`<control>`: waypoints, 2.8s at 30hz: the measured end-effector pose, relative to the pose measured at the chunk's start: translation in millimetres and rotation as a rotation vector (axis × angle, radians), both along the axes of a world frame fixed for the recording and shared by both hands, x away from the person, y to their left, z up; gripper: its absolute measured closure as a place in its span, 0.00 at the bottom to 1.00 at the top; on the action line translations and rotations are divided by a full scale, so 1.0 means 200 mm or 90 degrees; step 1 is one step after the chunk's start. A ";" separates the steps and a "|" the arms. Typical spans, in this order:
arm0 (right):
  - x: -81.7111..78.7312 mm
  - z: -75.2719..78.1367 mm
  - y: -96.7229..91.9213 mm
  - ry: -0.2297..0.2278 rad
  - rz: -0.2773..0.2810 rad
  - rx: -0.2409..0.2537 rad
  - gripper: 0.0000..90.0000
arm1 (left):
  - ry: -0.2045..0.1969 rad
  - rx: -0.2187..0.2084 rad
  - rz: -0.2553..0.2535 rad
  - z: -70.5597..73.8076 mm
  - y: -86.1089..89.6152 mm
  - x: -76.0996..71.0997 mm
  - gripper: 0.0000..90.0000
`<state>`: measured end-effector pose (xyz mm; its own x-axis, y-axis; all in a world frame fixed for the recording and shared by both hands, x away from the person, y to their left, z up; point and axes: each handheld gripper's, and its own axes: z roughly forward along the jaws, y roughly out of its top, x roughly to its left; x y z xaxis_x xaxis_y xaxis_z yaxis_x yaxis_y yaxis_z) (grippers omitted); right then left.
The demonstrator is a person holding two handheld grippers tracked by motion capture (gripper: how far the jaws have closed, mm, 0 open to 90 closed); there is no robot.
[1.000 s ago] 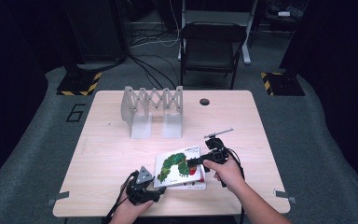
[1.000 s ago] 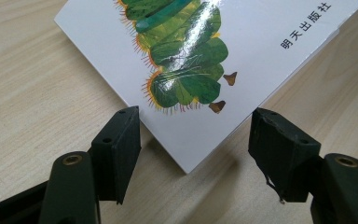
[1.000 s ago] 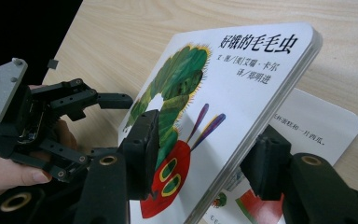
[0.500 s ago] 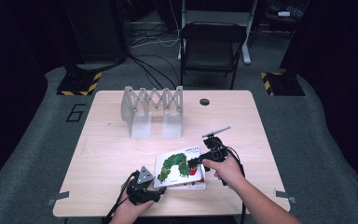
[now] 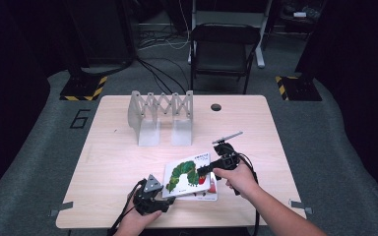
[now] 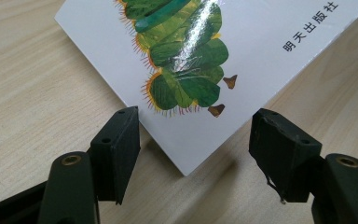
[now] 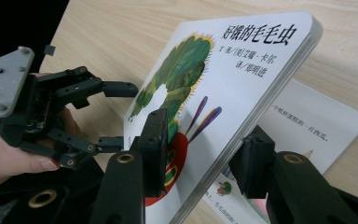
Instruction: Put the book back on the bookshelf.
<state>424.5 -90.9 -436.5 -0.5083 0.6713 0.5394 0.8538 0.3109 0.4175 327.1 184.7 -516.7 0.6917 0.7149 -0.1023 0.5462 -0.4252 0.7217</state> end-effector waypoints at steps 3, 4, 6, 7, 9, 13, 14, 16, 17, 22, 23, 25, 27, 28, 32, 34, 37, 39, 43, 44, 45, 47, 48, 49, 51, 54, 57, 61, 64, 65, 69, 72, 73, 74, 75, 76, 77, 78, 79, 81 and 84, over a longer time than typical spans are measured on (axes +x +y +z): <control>-0.01 0.01 0.00 0.005 0.002 0.008 0.69 | 0.004 -0.003 -0.001 0.00 0.00 0.00 0.38; -0.01 0.01 -0.01 0.005 0.002 0.014 0.70 | 0.004 -0.004 -0.005 0.00 0.00 0.00 0.38; -0.01 0.01 -0.01 0.014 0.000 0.030 0.72 | 0.002 -0.002 -0.006 0.00 0.00 0.00 0.38; -0.01 0.02 -0.01 0.013 0.003 0.039 0.73 | 0.000 -0.002 -0.007 0.00 0.00 0.00 0.38; -0.01 0.02 -0.02 0.011 0.005 0.045 0.73 | 0.002 -0.004 -0.005 0.00 0.00 0.00 0.38; -0.03 0.04 0.00 0.001 0.011 0.061 0.75 | -0.003 0.001 -0.009 0.01 0.00 0.01 0.38; -0.03 0.05 0.00 -0.001 0.011 0.058 0.75 | -0.003 0.001 -0.009 0.01 0.00 0.01 0.38; -0.03 0.05 0.01 -0.003 0.010 0.056 0.75 | -0.001 -0.005 -0.006 0.01 0.00 0.00 0.38; -0.03 0.06 0.01 -0.002 0.010 0.056 0.75 | 0.000 -0.008 -0.003 0.01 0.00 0.00 0.38; -0.02 0.06 0.02 0.004 0.004 0.062 0.77 | -0.002 -0.002 -0.007 0.01 0.00 0.01 0.38; -0.02 0.06 0.02 0.003 0.004 0.062 0.77 | 0.001 -0.005 -0.008 0.01 0.00 0.01 0.38; -0.02 0.06 0.03 0.003 0.000 0.061 0.78 | -0.004 -0.007 -0.007 0.01 0.00 0.01 0.38; -0.02 0.06 0.03 0.001 0.000 0.058 0.78 | -0.003 -0.006 -0.010 0.02 0.01 0.01 0.38; -0.02 0.06 0.03 0.001 0.000 0.058 0.78 | -0.003 -0.006 -0.010 0.02 0.01 0.01 0.38; -0.02 0.07 0.03 0.001 0.000 0.056 0.79 | -0.003 -0.002 -0.019 0.02 0.01 0.00 0.38; -0.03 0.07 0.03 -0.003 0.006 0.056 0.79 | -0.001 -0.005 -0.024 0.02 0.01 0.00 0.38; -0.03 0.07 0.03 -0.013 0.009 0.054 0.79 | -0.004 -0.001 -0.030 0.03 0.00 0.00 0.38; -0.04 0.08 0.03 -0.013 0.010 0.054 0.79 | -0.005 -0.001 -0.028 0.03 0.00 -0.01 0.38; -0.06 0.10 0.03 -0.026 0.019 0.047 0.79 | -0.009 0.005 -0.036 0.03 0.00 -0.01 0.38; -0.06 0.10 0.03 -0.029 0.023 0.047 0.79 | -0.006 0.006 -0.041 0.04 0.00 -0.01 0.38; -0.06 0.10 0.04 -0.032 0.024 0.046 0.79 | -0.005 -0.001 -0.038 0.03 0.00 -0.02 0.38; -0.07 0.11 0.04 -0.037 0.030 0.044 0.79 | -0.008 0.003 -0.044 0.04 0.00 -0.02 0.38; -0.07 0.11 0.04 -0.037 0.030 0.044 0.79 | -0.008 0.003 -0.044 0.04 0.00 -0.02 0.38; -0.08 0.11 0.04 -0.044 0.037 0.038 0.80 | -0.009 0.002 -0.046 0.04 -0.01 -0.03 0.38; -0.08 0.12 0.03 -0.051 0.045 0.035 0.80 | -0.007 0.002 -0.052 0.04 -0.01 -0.03 0.38; -0.09 0.12 0.03 -0.056 0.049 0.033 0.80 | -0.009 0.001 -0.054 0.04 -0.01 -0.03 0.38; -0.10 0.12 0.03 -0.062 0.054 0.033 0.80 | -0.009 0.003 -0.056 0.05 -0.01 -0.04 0.38; -0.10 0.12 0.02 -0.071 0.063 0.033 0.79 | -0.013 0.008 -0.061 0.05 -0.01 -0.04 0.38; -0.11 0.12 0.02 -0.076 0.071 0.033 0.79 | -0.015 0.011 -0.063 0.05 -0.01 -0.04 0.38; -0.11 0.12 0.02 -0.078 0.074 0.035 0.79 | -0.016 0.012 -0.061 0.05 -0.01 -0.04 0.38; -0.12 0.12 0.01 -0.082 0.076 0.039 0.79 | -0.014 0.011 -0.067 0.05 -0.02 -0.04 0.38; -0.12 0.12 0.01 -0.088 0.082 0.037 0.80 | 0.002 -0.012 -0.068 0.06 0.00 -0.04 0.39; -0.12 0.12 0.00 -0.094 0.088 0.038 0.80 | 0.004 -0.019 -0.069 0.06 0.01 -0.04 0.40; -0.12 0.12 0.00 -0.098 0.092 0.038 0.80 | 0.008 -0.019 -0.076 0.07 0.01 -0.04 0.40; -0.13 0.12 0.00 -0.103 0.100 0.038 0.80 | 0.002 -0.020 -0.073 0.07 0.01 -0.05 0.40; -0.13 0.12 0.00 -0.103 0.100 0.038 0.80 | 0.002 -0.020 -0.073 0.07 0.01 -0.05 0.40; -0.13 0.12 0.00 -0.108 0.105 0.038 0.80 | 0.006 -0.017 -0.080 0.07 0.01 -0.04 0.40; -0.13 0.12 0.00 -0.111 0.107 0.038 0.80 | 0.006 -0.017 -0.080 0.07 0.01 -0.04 0.40; -0.13 0.12 -0.01 -0.114 0.111 0.038 0.80 | 0.002 -0.025 -0.078 0.08 0.02 -0.04 0.40; -0.13 0.12 -0.01 -0.117 0.113 0.042 0.80 | 0.004 -0.035 -0.075 0.09 0.02 -0.04 0.42; -0.14 0.12 -0.02 -0.129 0.133 0.044 0.81 | 0.008 -0.057 -0.062 0.11 0.05 -0.02 0.42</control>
<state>397.3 -94.1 -413.3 -0.7337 0.5058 0.4538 0.6714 0.4365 0.5989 322.6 195.3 -494.6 0.7558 0.6320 -0.1713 0.5145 -0.4114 0.7524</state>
